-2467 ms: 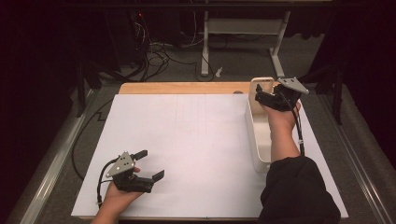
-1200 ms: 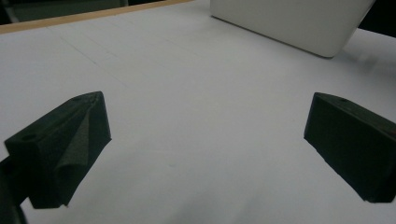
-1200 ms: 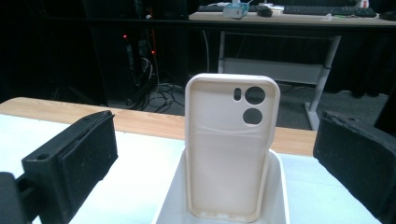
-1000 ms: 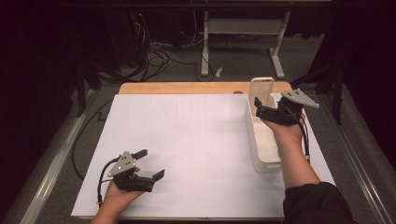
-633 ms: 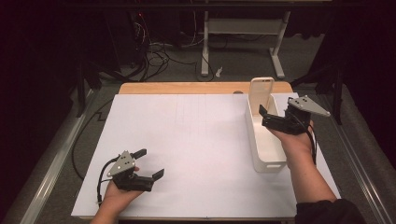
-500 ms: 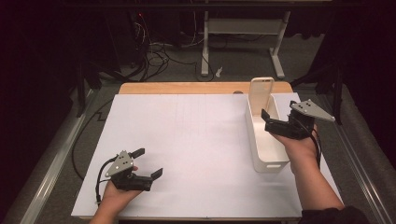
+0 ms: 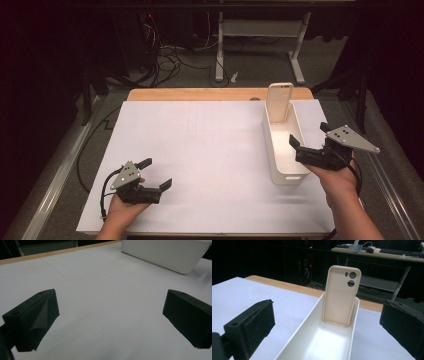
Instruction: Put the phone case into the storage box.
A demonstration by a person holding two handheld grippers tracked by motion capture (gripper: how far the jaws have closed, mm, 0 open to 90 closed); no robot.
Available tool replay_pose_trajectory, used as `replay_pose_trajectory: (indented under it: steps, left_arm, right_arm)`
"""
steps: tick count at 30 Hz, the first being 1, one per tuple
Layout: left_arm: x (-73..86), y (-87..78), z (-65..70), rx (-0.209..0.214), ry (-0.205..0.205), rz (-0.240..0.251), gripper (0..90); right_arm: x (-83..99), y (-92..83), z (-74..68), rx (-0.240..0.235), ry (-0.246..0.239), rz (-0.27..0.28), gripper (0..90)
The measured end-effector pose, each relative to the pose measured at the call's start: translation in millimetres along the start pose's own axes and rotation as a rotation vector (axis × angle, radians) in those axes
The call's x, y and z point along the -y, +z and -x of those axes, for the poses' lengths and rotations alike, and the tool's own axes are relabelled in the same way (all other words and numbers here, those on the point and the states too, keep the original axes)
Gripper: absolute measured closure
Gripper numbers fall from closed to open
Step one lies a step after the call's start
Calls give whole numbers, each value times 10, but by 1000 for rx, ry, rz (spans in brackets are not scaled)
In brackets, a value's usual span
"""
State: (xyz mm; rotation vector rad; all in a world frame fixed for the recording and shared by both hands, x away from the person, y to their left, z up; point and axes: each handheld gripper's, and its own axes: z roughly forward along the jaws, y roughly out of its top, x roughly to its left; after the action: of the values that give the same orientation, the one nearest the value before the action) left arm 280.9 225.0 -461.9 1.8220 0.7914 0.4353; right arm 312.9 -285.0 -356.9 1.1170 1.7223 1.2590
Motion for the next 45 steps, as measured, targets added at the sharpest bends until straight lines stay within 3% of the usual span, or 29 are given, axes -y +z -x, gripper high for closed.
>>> replay_pose_trajectory:
  steps: [12,24,34,45]
  left_arm:
    - [2,-35,-21,-8,3,3,16]
    - [0,-34,-31,-7,3,6,16]
    - [-26,-27,13,-9,15,8,16]
    - [-20,-6,48,-8,33,-10,17]
  right_arm:
    - [314,-252,-29,-33,-43,8,1]
    - [659,-487,-50,-71,-4,43,1]
    - [737,-508,-96,-113,-23,72,1]
    - [734,-527,-104,-112,-12,74,1]
